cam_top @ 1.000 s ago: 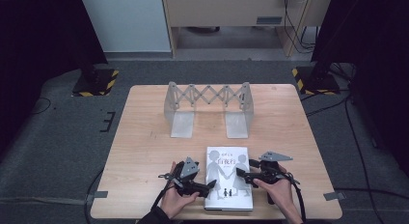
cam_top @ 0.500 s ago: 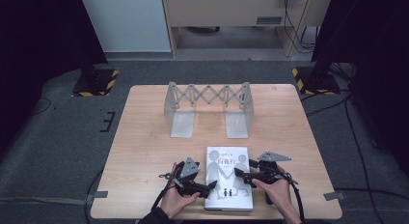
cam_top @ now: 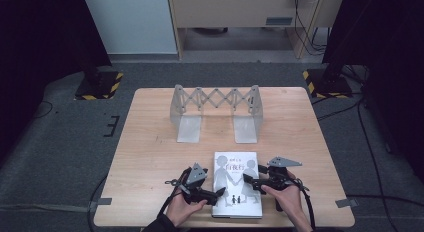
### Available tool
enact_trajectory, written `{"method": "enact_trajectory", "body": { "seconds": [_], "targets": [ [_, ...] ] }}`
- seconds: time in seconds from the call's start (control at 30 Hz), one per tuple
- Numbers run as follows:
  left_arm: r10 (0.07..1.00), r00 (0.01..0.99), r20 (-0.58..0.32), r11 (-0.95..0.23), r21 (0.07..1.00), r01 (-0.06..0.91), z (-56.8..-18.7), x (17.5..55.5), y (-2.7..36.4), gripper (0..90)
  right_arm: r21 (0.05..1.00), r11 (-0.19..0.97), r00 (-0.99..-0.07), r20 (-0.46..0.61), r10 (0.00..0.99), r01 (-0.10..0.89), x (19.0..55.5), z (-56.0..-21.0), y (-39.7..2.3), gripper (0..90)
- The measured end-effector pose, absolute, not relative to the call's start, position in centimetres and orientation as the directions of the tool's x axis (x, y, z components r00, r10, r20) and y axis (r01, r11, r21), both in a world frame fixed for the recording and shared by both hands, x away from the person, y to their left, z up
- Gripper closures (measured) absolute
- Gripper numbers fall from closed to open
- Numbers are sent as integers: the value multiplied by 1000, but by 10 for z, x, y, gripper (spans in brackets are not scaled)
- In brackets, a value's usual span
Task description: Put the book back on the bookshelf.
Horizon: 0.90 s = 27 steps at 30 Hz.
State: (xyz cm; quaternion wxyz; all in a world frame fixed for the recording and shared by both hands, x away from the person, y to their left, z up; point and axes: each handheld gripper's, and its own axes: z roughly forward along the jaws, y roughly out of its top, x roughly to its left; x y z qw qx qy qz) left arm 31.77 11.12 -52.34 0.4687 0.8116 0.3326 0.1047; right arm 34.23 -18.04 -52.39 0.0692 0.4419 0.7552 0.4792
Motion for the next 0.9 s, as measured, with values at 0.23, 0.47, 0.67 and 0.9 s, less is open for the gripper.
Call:
{"method": "enact_trajectory", "body": {
  "seconds": [0.23,0.47,0.67,0.9],
  "targets": [
    [636,758,-144,-343,827,445,-519,316,115,128,794,136,-602,325,729,593,342,-520,-181,267],
    [667,729,-155,-304,836,456,-513,319,130,176,811,110,-608,333,720,574,344,-513,-181,271],
    [675,727,-125,-305,850,430,-510,320,136,179,817,95,-609,340,717,569,345,-509,-181,272],
    [687,713,-137,-305,837,455,-511,321,139,187,822,78,-605,347,717,564,347,-507,-177,274]
  ]
}}
